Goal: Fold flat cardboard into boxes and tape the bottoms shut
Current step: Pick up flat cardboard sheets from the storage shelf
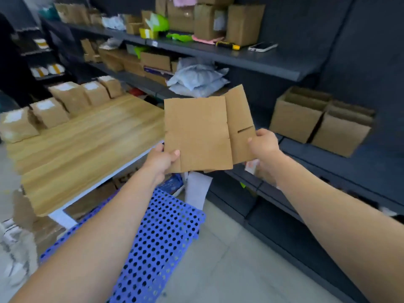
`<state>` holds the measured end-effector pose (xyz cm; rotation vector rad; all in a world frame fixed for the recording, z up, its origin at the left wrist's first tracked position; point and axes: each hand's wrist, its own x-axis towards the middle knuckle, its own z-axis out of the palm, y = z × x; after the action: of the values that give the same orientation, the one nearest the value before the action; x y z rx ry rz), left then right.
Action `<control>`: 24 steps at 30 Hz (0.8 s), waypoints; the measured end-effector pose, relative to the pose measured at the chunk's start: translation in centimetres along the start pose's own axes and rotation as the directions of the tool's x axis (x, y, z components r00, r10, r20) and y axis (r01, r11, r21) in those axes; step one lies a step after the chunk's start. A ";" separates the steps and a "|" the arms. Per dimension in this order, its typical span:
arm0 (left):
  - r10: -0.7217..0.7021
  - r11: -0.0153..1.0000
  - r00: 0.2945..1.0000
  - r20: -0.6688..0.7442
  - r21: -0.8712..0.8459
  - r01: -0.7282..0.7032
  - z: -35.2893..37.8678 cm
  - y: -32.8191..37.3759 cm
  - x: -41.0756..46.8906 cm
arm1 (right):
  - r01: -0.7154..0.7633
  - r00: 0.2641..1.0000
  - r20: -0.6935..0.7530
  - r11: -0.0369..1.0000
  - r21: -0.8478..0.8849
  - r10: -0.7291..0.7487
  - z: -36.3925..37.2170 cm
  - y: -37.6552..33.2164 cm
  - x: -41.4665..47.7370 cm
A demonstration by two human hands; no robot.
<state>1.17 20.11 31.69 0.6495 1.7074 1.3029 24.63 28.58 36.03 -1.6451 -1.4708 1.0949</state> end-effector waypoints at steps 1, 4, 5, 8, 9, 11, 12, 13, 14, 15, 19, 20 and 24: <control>0.016 1.000 0.999 0.049 0.026 -0.017 2.7 0.4 -0.3 | -0.020 0.999 -0.044 1.000 0.018 0.021 -2.9 1.1 -0.1; 0.039 0.996 0.975 0.217 0.075 -0.056 12.0 1.4 -2.3 | -0.082 0.974 -0.208 0.995 0.056 0.092 -12.2 4.8 -0.9; 0.040 0.994 0.960 0.278 0.086 -0.066 15.3 1.7 -3.3 | -0.098 0.958 -0.262 0.992 0.081 0.116 -15.5 6.1 -1.3; 0.028 0.990 0.897 0.442 0.113 -0.087 25.6 2.0 -6.8 | -0.136 0.887 -0.424 0.981 0.136 0.181 -25.2 10.3 -2.6; 0.022 0.988 0.876 0.482 0.122 -0.092 28.9 2.0 -8.1 | -0.148 0.859 -0.470 0.978 0.148 0.201 -28.4 11.7 -3.1; 0.017 0.985 0.835 0.550 0.136 -0.109 35.2 1.9 -10.5 | -0.169 0.809 -0.537 0.969 0.179 0.240 -34.4 14.6 -4.0; 0.015 0.982 0.818 0.576 0.144 -0.119 38.1 1.6 -11.7 | -0.176 0.785 -0.565 0.966 0.188 0.253 -37.1 15.9 -4.6; 0.006 0.981 0.802 0.598 0.153 -0.122 40.7 1.3 -12.9 | -0.182 0.760 -0.593 0.963 0.198 0.266 -39.5 17.3 -5.2; -0.006 0.980 0.788 0.616 0.161 -0.118 43.2 1.1 -14.0 | -0.186 0.736 -0.618 0.960 0.210 0.278 -41.9 18.5 -5.7; -0.016 0.980 0.774 0.633 0.163 -0.113 45.5 0.8 -14.9 | -0.191 0.714 -0.637 0.956 0.222 0.291 -44.1 19.6 -6.1; -0.049 0.971 0.740 0.671 0.207 -0.123 53.0 -0.8 -17.0 | -0.221 0.649 -0.677 0.937 0.270 0.348 -50.6 23.5 -6.7; -0.058 0.966 0.737 0.673 0.224 -0.128 54.6 -1.2 -17.3 | -0.225 0.632 -0.686 0.932 0.282 0.361 -51.8 24.5 -6.6; -0.065 0.942 0.746 0.663 0.288 -0.173 60.6 -2.6 -17.6 | -0.295 0.570 -0.713 0.912 0.285 0.407 -56.4 27.7 -5.8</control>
<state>62.63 34.76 30.27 1.2106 1.2986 0.6670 87.35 21.82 36.32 -1.9971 -0.4982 0.5117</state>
